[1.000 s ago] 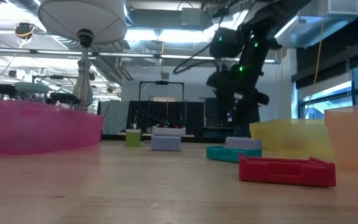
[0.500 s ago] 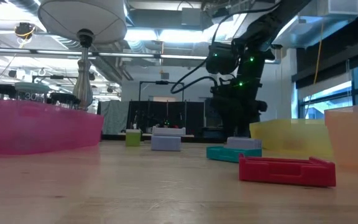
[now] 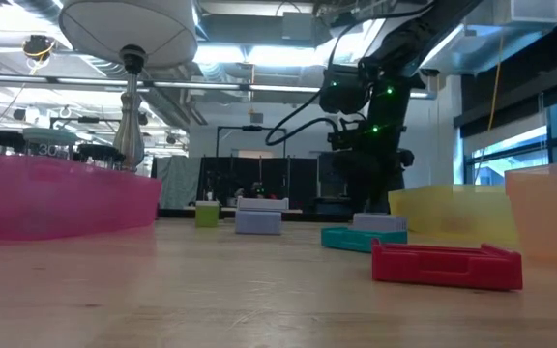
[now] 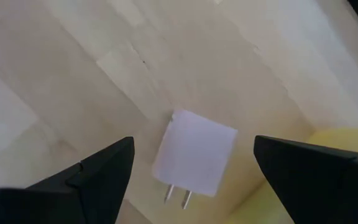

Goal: Pick & Place Office items
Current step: Put the white charger adapter into the yellow bin

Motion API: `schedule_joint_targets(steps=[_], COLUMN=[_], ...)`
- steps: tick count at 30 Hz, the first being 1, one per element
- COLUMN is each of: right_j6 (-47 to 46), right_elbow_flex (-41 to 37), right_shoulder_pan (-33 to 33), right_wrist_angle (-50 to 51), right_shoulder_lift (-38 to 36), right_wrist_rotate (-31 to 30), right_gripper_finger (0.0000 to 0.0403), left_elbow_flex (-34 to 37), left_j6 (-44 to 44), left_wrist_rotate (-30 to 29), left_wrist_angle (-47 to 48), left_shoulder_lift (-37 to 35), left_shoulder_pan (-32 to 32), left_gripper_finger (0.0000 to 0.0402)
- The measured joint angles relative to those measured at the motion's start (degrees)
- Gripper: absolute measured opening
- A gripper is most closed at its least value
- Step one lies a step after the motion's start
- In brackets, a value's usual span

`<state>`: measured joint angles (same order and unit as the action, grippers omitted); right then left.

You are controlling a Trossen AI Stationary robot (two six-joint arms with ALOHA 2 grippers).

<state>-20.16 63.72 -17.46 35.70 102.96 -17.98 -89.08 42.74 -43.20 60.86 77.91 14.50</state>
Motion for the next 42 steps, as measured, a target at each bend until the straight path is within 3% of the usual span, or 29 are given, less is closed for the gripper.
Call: schedule_joint_targets(steps=[16,23,27,42], right_j6=[7.4,7.7,12.7,14.9], right_elbow_flex=[0.0,0.3,0.3,0.2], right_shoulder_pan=[-1.2,-1.1,-0.9,0.0], right_wrist_angle=[-0.4,-0.6,-1.2,-1.3], right_shoulder_lift=[2.5,5.4,5.5,5.7], right_wrist_rotate=[2.4,3.4,5.1,4.8], right_gripper_finger=[0.0333,0.0333,0.0329,0.0208], left_elbow_flex=[0.0,0.0,0.0,0.0], left_j6=[0.0,0.1,0.2,1.1], left_wrist_rotate=[0.1,3.2,3.3,3.4], left_wrist_angle=[0.0,0.0,0.0,0.0], left_shoulder_lift=[0.0,0.0,0.0,0.0], left_shoulder_pan=[0.0,0.0,0.0,0.0], left_gripper_finger=[0.0242,0.0242,0.0242,0.0242])
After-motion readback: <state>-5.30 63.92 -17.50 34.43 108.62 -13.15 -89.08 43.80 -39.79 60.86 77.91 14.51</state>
